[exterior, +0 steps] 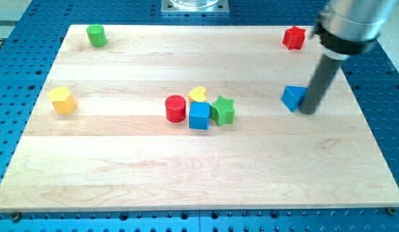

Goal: Push the triangle into the yellow heart

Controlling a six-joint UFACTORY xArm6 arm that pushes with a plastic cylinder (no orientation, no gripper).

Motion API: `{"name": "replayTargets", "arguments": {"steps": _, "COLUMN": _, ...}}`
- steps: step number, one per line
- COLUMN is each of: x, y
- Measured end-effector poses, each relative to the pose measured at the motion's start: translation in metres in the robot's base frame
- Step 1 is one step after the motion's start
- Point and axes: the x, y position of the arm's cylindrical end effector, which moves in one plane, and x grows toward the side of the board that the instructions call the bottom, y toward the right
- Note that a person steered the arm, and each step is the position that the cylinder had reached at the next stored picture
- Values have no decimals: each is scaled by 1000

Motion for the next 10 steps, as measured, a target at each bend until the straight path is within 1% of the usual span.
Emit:
{"name": "replayTargets", "arguments": {"steps": 1, "x": -13, "y": -51}}
{"name": "replayTargets", "arguments": {"steps": 2, "x": -16, "y": 2}}
{"name": "replayTargets", "arguments": {"steps": 3, "x": -49, "y": -20}}
{"name": "replayTargets", "arguments": {"steps": 4, "x": -48, "y": -57}}
{"name": "replayTargets", "arguments": {"steps": 5, "x": -26, "y": -92}}
{"name": "replayTargets", "arguments": {"steps": 6, "x": -10, "y": -92}}
{"name": "replayTargets", "arguments": {"steps": 10, "x": -9, "y": -110}}
